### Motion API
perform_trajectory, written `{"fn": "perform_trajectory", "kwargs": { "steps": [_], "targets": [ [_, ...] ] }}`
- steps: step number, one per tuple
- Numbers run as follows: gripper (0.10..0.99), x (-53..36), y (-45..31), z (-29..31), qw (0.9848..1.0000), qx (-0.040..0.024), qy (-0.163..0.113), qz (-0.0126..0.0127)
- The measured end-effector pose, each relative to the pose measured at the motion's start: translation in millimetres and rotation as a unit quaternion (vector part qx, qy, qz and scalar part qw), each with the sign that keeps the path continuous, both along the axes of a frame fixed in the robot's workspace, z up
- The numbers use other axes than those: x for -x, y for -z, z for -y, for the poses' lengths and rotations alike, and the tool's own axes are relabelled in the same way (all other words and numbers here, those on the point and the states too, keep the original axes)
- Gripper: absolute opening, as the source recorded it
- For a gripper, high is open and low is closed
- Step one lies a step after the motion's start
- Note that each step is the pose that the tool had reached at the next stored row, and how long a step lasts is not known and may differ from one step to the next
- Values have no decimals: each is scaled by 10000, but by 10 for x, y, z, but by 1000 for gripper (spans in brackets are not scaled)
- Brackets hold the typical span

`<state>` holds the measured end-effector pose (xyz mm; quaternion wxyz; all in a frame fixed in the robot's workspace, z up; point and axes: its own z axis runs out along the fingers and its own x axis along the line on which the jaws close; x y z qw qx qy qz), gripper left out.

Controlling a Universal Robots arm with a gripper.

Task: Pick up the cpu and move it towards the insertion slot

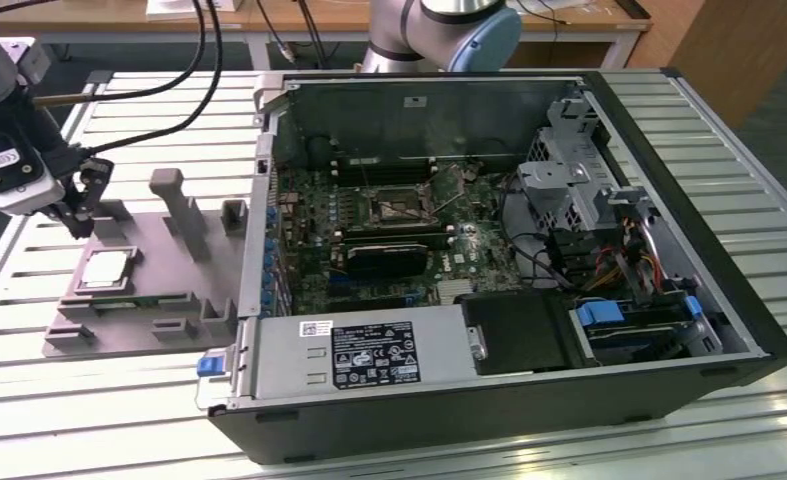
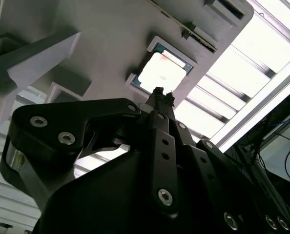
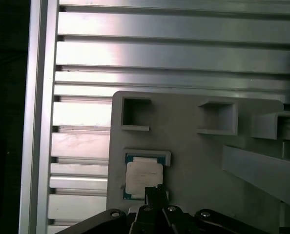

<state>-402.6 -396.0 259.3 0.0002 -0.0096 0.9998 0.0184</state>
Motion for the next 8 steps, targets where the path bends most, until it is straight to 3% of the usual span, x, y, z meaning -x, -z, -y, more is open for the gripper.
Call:
{"fn": "perform_trajectory", "kwargs": {
  "steps": [8],
  "targets": [
    [102, 22, 145, 0, 10000, 1, 0, 1]
  ]
}}
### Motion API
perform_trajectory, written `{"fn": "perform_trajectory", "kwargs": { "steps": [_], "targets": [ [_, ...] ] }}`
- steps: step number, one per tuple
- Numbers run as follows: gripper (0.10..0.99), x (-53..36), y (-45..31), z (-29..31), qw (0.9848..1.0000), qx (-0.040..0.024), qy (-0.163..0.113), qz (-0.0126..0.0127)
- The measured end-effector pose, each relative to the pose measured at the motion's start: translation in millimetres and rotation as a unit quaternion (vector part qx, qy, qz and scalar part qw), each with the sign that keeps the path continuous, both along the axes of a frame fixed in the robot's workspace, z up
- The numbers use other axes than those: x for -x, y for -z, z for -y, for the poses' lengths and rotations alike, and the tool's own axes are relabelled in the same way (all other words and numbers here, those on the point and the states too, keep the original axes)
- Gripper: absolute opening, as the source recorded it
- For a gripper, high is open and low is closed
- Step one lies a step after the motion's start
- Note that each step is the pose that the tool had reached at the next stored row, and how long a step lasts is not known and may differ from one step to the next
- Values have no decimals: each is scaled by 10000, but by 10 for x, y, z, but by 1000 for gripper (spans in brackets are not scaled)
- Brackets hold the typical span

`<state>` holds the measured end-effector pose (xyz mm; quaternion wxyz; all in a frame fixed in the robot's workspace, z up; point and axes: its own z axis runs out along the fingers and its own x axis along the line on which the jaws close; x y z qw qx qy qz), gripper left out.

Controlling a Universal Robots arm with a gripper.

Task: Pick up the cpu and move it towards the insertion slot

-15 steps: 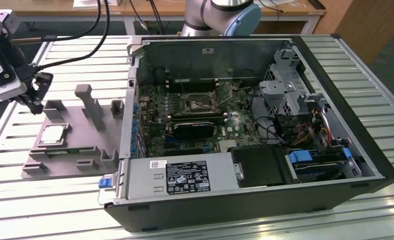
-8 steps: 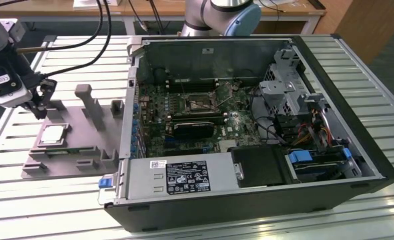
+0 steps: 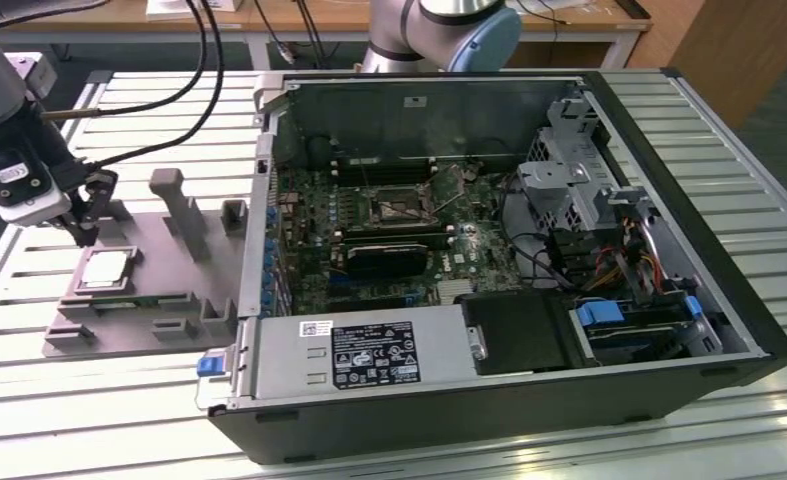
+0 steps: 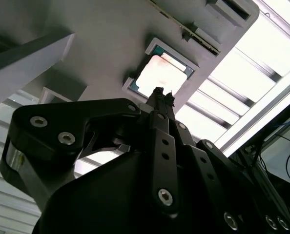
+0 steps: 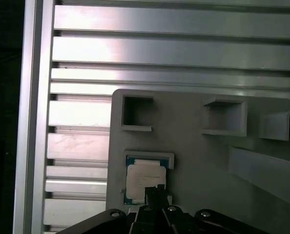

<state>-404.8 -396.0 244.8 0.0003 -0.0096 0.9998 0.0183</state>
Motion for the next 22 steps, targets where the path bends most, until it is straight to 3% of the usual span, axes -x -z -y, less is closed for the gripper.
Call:
{"fn": "perform_trajectory", "kwargs": {
  "steps": [12, 22],
  "targets": [
    [102, 52, 219, 0, 10000, 0, -4, 4],
    [102, 88, 388, 5, 10000, 0, -5, 25]
  ]
}}
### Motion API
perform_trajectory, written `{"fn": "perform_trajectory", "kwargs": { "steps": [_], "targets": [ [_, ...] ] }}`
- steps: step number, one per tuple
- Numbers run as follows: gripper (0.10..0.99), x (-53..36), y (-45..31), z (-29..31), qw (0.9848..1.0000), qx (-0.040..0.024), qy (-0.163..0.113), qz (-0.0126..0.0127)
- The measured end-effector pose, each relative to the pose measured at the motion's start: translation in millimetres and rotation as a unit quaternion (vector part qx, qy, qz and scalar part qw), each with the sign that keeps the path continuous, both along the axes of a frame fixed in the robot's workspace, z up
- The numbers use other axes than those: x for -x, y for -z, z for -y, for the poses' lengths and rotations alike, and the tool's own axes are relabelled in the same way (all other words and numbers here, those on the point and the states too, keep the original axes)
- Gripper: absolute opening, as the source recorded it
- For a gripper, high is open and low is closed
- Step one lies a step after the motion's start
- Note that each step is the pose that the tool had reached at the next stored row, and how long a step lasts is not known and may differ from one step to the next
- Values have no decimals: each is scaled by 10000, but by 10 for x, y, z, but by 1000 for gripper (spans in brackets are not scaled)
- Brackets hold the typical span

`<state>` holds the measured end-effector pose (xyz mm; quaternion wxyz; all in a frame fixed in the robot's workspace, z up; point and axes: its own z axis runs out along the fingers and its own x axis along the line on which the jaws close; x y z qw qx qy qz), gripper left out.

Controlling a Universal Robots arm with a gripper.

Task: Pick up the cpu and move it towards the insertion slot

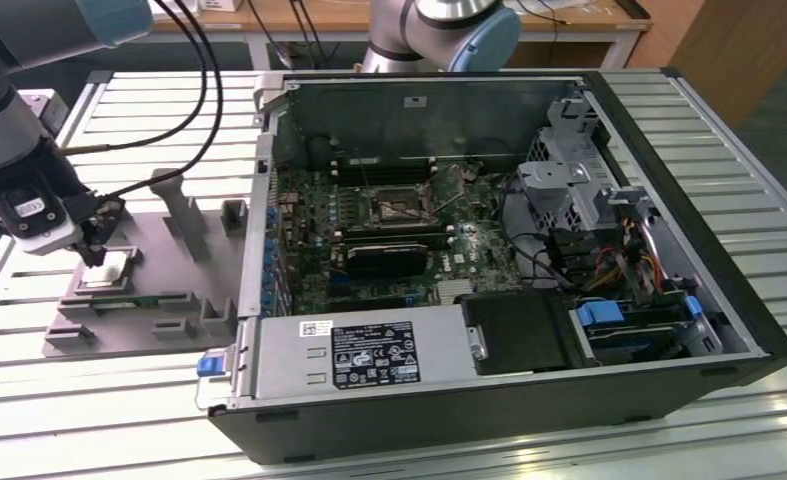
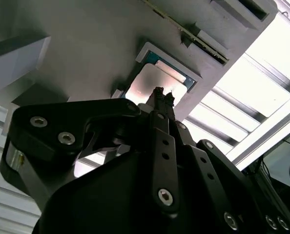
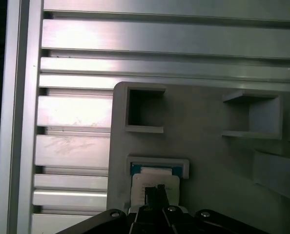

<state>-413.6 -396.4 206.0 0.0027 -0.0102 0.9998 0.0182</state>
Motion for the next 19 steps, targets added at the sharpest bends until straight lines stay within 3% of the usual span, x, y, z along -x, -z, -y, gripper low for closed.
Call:
{"fn": "perform_trajectory", "kwargs": {
  "steps": [5, 19],
  "targets": [
    [102, 11, 63, 13, 10000, 1, 0, 6],
    [102, 10, 65, 61, 10000, 2, 0, 6]
  ]
}}
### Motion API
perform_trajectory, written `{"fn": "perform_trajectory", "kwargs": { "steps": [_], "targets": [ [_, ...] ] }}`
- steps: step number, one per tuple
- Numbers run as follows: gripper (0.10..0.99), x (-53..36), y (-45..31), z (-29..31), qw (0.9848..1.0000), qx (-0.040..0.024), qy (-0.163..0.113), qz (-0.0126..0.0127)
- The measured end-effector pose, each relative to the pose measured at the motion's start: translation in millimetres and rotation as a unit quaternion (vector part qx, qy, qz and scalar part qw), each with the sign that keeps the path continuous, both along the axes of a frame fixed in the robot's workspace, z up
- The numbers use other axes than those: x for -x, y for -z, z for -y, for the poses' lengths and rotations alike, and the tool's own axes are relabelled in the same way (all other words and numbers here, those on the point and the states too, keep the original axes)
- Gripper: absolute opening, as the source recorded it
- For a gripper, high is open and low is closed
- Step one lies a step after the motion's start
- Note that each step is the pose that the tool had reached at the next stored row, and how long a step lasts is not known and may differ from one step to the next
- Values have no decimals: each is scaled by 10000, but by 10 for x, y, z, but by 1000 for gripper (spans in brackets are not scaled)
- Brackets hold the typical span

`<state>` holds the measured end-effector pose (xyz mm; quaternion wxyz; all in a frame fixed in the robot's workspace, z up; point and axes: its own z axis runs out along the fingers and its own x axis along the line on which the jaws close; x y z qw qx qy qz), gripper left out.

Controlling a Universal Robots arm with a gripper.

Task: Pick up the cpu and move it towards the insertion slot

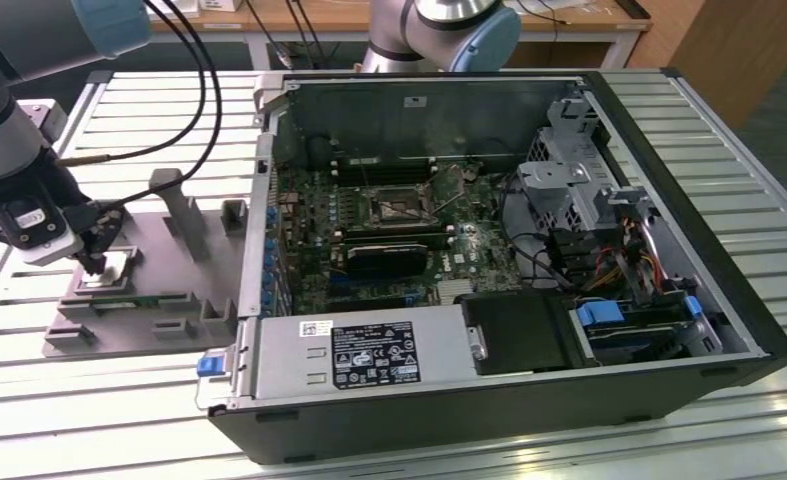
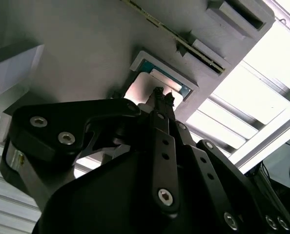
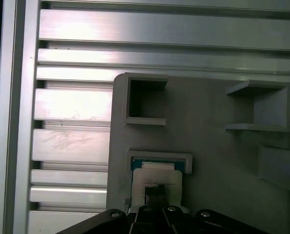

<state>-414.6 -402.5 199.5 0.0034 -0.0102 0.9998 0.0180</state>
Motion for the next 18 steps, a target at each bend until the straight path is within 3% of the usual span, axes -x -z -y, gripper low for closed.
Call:
{"fn": "perform_trajectory", "kwargs": {
  "steps": [3, 4, 5, 6, 7, 9, 12, 14, 16, 17, 18],
  "targets": [
    [110, 0, 0, 0, 10000, 1, 0, 0],
    [165, 0, 0, 0, 10000, 1, 0, 0],
    [165, 0, 0, 0, 10000, 1, 0, 0],
    [290, 0, 0, 0, 10000, 1, 0, 0],
    [290, 0, 0, 1, 10000, 1, 0, 0],
    [408, 0, 0, 1, 10000, 2, 0, 0],
    [467, 0, 0, 1, 10000, 2, 0, 0],
    [584, 0, 0, 1, 10000, 2, 0, 0],
    [584, 0, 0, 0, 10000, 3, 0, 0],
    [647, 0, 0, 0, 10000, 3, 0, 0],
    [647, 0, 0, 0, 10000, 3, 0, 0]
  ]
}}
